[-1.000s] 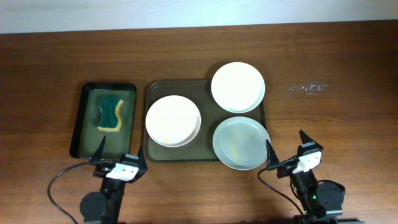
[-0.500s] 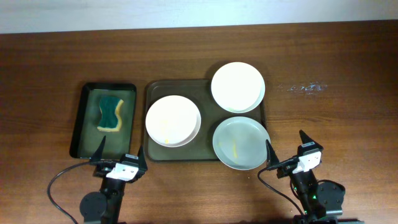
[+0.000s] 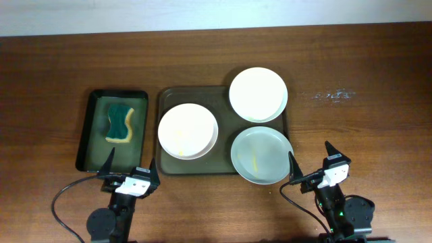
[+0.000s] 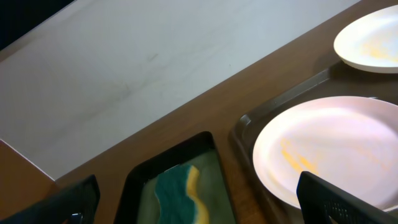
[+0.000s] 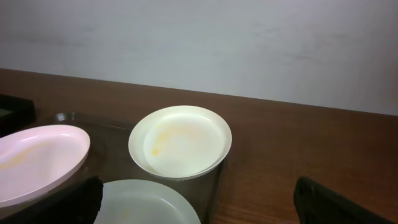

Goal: Clean dirty plates on tray and stack at the side

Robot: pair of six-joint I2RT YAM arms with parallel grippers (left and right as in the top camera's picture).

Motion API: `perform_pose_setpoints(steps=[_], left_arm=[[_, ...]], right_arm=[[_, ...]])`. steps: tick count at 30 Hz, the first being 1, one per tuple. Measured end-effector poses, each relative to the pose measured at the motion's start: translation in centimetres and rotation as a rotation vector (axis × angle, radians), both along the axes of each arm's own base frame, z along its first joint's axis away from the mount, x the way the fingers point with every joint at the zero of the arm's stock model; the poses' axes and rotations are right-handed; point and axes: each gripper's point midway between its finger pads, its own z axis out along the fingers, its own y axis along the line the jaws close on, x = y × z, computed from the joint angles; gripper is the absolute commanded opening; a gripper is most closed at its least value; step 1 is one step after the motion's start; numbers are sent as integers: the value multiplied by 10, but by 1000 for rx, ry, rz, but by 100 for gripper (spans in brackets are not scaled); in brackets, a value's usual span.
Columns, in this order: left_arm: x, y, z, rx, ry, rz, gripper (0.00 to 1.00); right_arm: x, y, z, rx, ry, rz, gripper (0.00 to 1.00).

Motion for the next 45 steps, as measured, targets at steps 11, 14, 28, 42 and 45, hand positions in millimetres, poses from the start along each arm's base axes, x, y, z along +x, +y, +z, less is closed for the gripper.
perform_pose_setpoints(steps=[11,14,28,42,45], left_arm=[[0,0,0,0,0,0,99],[0,0,0,0,0,0,99],[0,0,0,0,0,-1,99],[-2,-10,1,-4,-4,-62,99],[-2,-12,1,-4,-4,-69,99]], right_arm=[[0,0,0,0,0,0,98],[0,0,0,6,1,0,98],[0,2,3,26,-7,10,98],[0,2,5,27,-13,10,98],[0,3,10,28,-35,14,98]])
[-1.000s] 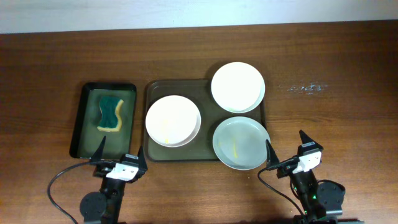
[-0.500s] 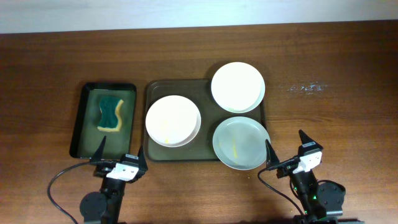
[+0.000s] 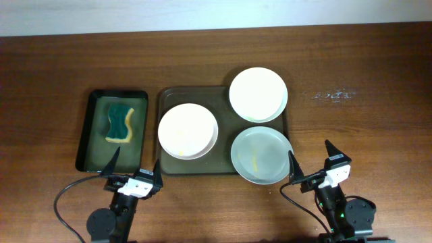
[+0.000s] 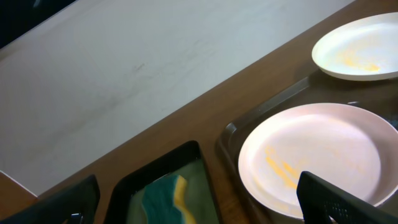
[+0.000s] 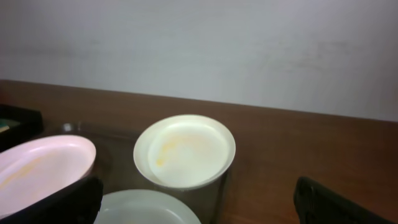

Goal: Clean dirty plates on tray and stack at the side

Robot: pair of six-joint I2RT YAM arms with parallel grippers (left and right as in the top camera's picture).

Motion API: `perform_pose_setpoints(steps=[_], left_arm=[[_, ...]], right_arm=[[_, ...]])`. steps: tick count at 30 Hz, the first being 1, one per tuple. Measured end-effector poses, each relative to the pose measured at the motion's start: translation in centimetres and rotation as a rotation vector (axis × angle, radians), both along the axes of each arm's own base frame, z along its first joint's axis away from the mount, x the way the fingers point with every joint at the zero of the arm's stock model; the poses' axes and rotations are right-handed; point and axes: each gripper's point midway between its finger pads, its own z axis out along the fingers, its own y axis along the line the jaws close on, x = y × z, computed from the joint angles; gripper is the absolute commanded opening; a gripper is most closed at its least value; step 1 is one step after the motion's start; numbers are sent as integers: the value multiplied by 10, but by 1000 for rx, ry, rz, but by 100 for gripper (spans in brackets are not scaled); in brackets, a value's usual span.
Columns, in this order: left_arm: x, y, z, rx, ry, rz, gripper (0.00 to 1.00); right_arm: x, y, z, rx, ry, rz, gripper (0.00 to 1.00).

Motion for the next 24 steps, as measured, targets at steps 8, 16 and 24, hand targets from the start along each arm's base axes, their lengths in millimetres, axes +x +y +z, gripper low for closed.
perform_pose_setpoints(steps=[8,16,24], left_arm=[[-1,-3,4,-1,-5,-16,99],[-1,-11,22,-4,6,-65,99],[10,-20,69,-13,46,-124,99]], right_arm=[[-2,1,13,3,-26,8,98],[-10,2,54,3,-107,11,98],[-17,2,90,3,-129,11,98]])
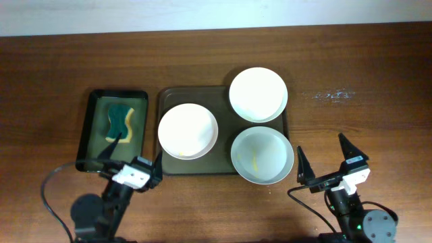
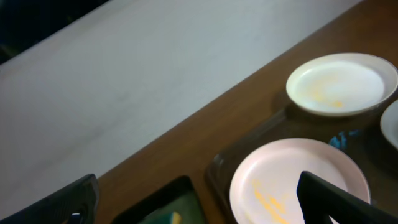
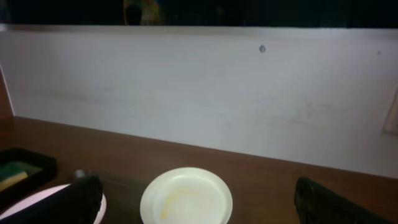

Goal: Clean dirty plates on tray and stack at the side
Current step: 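Move right gripper to the left plate rim, left gripper toward sponge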

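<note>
Three dirty plates sit on the dark tray (image 1: 163, 108): a white one at the left (image 1: 187, 131), a white one at the back right (image 1: 258, 94), and a pale grey one at the front right (image 1: 262, 155) with a yellow smear. The left wrist view shows yellow smears on the near plate (image 2: 298, 180) and the far plate (image 2: 341, 83). My left gripper (image 1: 133, 162) stands open near the table's front, in front of the sponge tray. To the right of the grey plate, my right gripper (image 1: 322, 156) is open and holds nothing. The right wrist view faces the back plate (image 3: 186, 199).
A green and yellow sponge (image 1: 119, 122) lies in a small black tray (image 1: 88, 135) to the left of the big tray. Bare wooden table (image 1: 364, 81) lies to the right of the plates. A white wall (image 3: 199, 93) runs behind the table.
My right gripper has shifted right and nearer the front edge, and its camera now sees more wall and less of the plates. The left wrist view has also drawn back. Plates and sponge are unmoved.
Both grippers were open at the front of the table, close behind the trays, and stayed much the same at the second moment. Now both wrist views show the plates smaller and farther off. Nothing has been touched or moved.
</note>
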Robot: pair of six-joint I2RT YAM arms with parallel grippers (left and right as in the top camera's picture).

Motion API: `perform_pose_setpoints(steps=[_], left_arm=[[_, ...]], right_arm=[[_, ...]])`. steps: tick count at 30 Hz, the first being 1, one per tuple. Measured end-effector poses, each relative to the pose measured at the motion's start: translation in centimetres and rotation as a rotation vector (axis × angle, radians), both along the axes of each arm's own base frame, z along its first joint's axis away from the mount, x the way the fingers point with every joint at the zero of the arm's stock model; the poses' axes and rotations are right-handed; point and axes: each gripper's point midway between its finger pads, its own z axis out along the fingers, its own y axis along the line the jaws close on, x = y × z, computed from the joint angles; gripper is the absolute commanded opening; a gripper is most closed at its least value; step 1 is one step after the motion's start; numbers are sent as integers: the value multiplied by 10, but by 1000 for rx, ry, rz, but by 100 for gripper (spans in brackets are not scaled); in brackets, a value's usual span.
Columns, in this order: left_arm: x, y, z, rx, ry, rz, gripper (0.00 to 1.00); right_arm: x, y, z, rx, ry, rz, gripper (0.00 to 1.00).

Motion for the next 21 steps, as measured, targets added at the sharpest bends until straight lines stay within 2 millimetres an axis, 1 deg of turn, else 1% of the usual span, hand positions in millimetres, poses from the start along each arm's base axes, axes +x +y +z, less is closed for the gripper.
perform_pose_setpoints(steps=[4,6,9,11,13,14,16,19,21], left_arm=[[14,-3,32,-9,93,-26,99],[19,-5,39,-16,166,-35,99],[30,-6,57,-26,266,-42,99],[36,-6,62,-30,334,-44,99],[40,-6,66,-38,428,-45,99],[43,-6,70,-40,455,-45,99],[43,-6,71,-46,538,-47,99],[44,-6,75,-53,637,-47,99],[44,-7,77,-60,695,-49,99]], right_arm=[[0,0,20,0,58,0,98],[1,1,30,-1,94,3,98],[7,3,48,-1,153,17,98],[12,6,54,-2,206,36,98],[21,10,62,-2,264,57,98],[25,11,63,-1,303,66,98],[33,14,63,1,359,83,98],[47,18,58,7,480,108,98],[60,22,53,16,579,131,98]])
